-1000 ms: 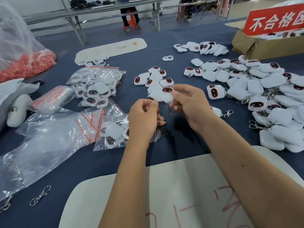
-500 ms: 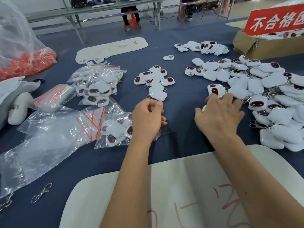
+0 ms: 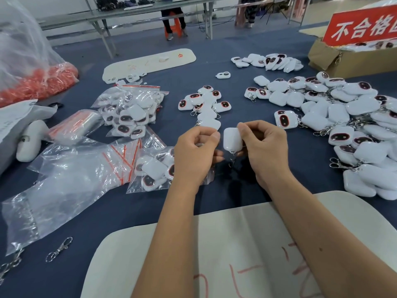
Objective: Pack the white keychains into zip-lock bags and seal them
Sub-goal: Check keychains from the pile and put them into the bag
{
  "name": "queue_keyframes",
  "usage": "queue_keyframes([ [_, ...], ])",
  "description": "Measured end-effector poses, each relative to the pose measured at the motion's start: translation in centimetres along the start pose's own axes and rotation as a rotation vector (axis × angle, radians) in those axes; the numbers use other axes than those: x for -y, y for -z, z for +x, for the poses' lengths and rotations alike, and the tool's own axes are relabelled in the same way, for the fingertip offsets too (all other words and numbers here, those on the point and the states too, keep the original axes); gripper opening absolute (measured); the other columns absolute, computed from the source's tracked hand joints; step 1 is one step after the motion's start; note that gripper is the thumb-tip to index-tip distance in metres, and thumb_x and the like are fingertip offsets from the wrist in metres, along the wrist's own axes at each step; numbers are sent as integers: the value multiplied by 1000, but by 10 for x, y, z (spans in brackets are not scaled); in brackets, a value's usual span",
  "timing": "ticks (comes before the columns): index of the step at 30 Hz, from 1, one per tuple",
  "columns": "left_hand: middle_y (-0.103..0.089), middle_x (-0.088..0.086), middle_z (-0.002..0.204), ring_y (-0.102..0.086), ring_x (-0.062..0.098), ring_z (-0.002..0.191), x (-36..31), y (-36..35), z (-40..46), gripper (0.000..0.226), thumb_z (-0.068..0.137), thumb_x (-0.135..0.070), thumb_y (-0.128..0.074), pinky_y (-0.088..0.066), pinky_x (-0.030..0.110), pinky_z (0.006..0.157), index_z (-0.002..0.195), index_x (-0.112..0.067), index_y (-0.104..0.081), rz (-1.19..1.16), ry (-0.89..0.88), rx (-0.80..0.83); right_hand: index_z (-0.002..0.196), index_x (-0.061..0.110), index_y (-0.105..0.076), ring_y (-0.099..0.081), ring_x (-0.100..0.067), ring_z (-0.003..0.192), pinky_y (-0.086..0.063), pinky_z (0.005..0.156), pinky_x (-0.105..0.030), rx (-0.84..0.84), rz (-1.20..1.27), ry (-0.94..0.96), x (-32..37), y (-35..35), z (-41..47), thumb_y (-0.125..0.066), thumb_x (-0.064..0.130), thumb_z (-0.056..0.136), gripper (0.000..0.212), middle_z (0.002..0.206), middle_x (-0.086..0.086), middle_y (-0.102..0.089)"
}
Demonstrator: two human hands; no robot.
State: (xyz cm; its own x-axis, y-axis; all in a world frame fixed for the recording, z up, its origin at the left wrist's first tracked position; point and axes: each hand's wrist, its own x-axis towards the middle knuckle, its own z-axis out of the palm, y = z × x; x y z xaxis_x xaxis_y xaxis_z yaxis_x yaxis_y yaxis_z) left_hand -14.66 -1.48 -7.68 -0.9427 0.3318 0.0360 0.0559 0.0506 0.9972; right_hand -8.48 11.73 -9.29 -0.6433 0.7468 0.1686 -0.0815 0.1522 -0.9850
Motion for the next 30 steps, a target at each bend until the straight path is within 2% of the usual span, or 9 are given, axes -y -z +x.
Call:
queue_keyframes([
  [2, -75, 5, 93, -73, 17, 71, 1, 0, 0, 11, 97, -17, -70, -60, 28, 64, 105, -16, -77, -11, -37, 23, 83, 23, -75, -72, -16, 62, -63, 63, -40, -91, -95, 41, -2, 0, 0, -75, 36, 94, 18, 74, 6, -75],
  [4, -78, 1, 96, -76, 22, 87, 3, 0, 0, 16, 95, -22, -73, -63, 35, 76, 109, -18, -79, 45, -87, 110, 83, 22, -77, -76, -20, 69, -64, 71, -42, 1, -87, 51, -2, -2, -1, -76, 39, 93, 20, 76, 5, -77],
  [7, -79, 6, 91, -76, 32, 92, 5, 3, 1, 12, 94, -21, -71, -61, 52, 88, 101, -19, -81, 150, -126, 147, 81, 18, -80, -78, -23, 71, -65, 71, -39, 176, 76, -5, 0, -3, -3, -71, 32, 99, 25, 79, -3, -79],
  [10, -79, 10, 93, -76, 35, 94, 7, 4, 2, 17, 93, -6, -66, -60, 54, 91, 95, -15, -81, 103, -55, 120, 86, 24, -79, -71, -11, 62, -58, 63, -26, 133, 22, 43, -3, -2, 0, -71, 24, 99, 15, 78, 5, -77],
  [16, -79, 13, 91, -79, 28, 84, 6, 6, 2, 22, 93, 7, -66, -64, 35, 77, 108, -6, -76, -77, 49, 139, 95, 23, -82, -60, 2, 60, -46, 59, -12, 247, 19, 27, -3, -2, 3, -71, 14, 98, 14, 74, 14, -74],
  [21, -79, 13, 87, -75, 26, 71, 5, 5, 3, 16, 102, -11, -60, -60, 29, 66, 98, -7, -75, -29, 74, 133, 95, 18, -83, -60, 3, 60, -46, 59, -11, 230, 85, 16, -3, 1, 3, -74, 11, 96, 11, 75, 10, -77],
  [24, -79, 11, 85, -74, 25, 68, 5, 4, 4, 19, 103, -16, -60, -63, 35, 68, 97, -6, -74, -35, 67, 123, 98, 18, -82, -62, -1, 65, -48, 60, -14, 248, 93, 28, -3, 2, 3, -75, 12, 95, 10, 81, 4, -79],
  [27, -78, 14, 88, -76, 35, 82, 9, 5, 6, 13, 100, -17, -66, -65, 52, 79, 95, -10, -75, -3, 24, 85, 99, 16, -82, -63, -5, 68, -49, 62, -17, 287, 103, 42, -3, 3, 2, -75, 10, 94, 10, 85, 0, -79],
  [30, -77, 13, 88, -75, 37, 89, 12, 3, 6, 13, 100, -18, -66, -63, 57, 82, 93, -15, -76, 42, 3, 56, 100, 15, -82, -62, -5, 66, -50, 62, -18, 303, 86, 65, -3, 3, 2, -76, 10, 94, 9, 83, 1, -79],
])
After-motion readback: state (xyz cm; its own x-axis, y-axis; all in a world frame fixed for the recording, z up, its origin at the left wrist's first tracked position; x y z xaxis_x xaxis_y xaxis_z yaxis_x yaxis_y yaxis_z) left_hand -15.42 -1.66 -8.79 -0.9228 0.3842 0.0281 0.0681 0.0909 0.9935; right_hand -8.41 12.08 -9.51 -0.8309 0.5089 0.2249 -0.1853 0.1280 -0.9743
